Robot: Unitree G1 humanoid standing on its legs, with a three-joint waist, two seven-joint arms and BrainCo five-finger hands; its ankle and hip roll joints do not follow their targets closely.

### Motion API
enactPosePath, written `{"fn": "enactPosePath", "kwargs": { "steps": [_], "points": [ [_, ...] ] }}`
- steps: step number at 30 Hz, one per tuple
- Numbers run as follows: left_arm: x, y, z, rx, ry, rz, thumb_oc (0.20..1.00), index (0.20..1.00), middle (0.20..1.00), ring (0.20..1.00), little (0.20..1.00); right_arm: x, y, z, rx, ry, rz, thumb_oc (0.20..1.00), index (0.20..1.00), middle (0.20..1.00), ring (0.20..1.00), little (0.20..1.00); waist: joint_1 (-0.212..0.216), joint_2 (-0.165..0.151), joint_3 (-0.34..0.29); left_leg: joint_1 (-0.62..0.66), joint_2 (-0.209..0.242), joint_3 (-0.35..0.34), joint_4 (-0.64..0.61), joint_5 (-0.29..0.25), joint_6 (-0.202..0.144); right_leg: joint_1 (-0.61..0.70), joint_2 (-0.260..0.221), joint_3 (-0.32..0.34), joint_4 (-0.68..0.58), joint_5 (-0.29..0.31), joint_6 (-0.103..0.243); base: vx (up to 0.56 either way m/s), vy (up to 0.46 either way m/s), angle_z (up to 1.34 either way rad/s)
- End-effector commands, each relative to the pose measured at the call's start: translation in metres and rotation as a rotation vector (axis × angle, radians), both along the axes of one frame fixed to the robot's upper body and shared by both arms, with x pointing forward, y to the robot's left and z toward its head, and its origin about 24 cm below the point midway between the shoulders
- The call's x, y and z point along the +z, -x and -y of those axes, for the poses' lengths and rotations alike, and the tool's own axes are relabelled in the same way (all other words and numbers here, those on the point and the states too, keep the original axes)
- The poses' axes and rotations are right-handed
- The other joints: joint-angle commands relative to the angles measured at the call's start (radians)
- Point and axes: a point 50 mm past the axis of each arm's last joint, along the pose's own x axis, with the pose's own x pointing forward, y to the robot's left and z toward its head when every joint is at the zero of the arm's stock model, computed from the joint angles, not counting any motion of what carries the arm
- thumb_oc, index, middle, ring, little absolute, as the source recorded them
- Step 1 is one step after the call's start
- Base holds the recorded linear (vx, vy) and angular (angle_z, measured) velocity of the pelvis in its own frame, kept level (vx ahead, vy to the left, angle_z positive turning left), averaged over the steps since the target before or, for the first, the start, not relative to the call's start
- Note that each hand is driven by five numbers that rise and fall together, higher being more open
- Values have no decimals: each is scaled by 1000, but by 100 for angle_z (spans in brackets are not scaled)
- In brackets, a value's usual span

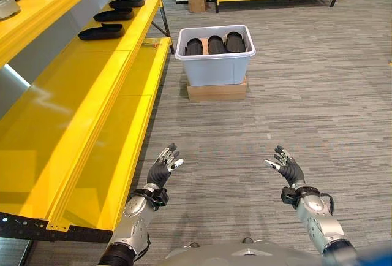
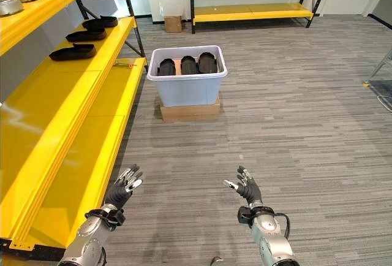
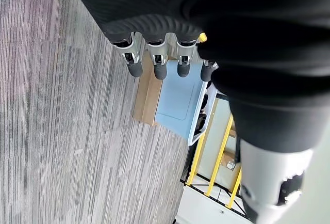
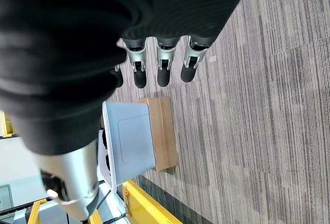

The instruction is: Move parts from the plastic box to the shelf.

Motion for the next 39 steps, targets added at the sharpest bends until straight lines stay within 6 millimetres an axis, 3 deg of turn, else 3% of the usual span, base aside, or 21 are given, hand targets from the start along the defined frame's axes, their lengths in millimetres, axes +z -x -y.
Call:
{"fn": "enactPosePath", "kwargs": {
  "steps": [1, 3, 18, 24, 25, 28, 39],
  "points": [
    [10, -15, -6, -32, -92, 3, 1000, 1000, 1000, 1000, 1000, 14, -17, -6, 11, -37, 74, 1000, 1000, 1000, 1000, 1000, -9, -26, -12, 7, -24, 7, 7, -76, -10, 13, -48, -31, 14, -2, 84, 0, 0, 0],
    [0, -12, -6, -14, -85, -37, 1000, 1000, 1000, 1000, 1000, 10, -18, -7, -5, -21, 59, 1000, 1000, 1000, 1000, 1000, -9, -25, -8, 7, -25, 5, 7, -74, -9, 15, -49, -32, 15, -1, 85, -32, 27, -1],
    [-2, -12, -6, 2, -56, -37, 1000, 1000, 1000, 1000, 1000, 7, -15, -3, 44, 39, 58, 1000, 1000, 1000, 1000, 1000, -1, -44, -8, 9, -30, 5, 7, -82, -1, 13, -47, -37, 28, -10, 87, -2, 2, 0],
    [2, -18, 3, -81, -68, -13, 1000, 1000, 1000, 1000, 1000, 8, -16, -5, 62, 39, 55, 1000, 1000, 1000, 1000, 1000, -2, -43, 1, 9, -31, -1, 7, -80, 4, 8, -44, -30, 55, -25, 82, -17, 62, 1],
    [3, -19, 3, -5, 29, -23, 1000, 1000, 1000, 1000, 1000, 9, -17, -5, 67, 71, 68, 1000, 1000, 1000, 1000, 1000, -4, -43, 0, 10, -32, -1, 7, -82, 8, 10, -45, -29, 62, -30, 83, -6, 93, 1],
    [2, -19, -1, 14, 14, -24, 1000, 1000, 1000, 1000, 1000, 11, -18, -5, 73, 95, 78, 1000, 1000, 1000, 1000, 1000, -3, -46, 0, 15, -35, -4, 7, -85, 11, 10, -46, -26, 70, -32, 84, 0, 118, 0],
    [7, -25, 1, -11, -4, 6, 1000, 1000, 1000, 1000, 1000, 17, -19, 4, 21, 68, 103, 1000, 1000, 1000, 1000, 1000, -9, -59, 8, 19, -54, 1, 7, -100, 32, -18, -71, -14, 93, -6, 114, 21, 96, 1]
  ]
}}
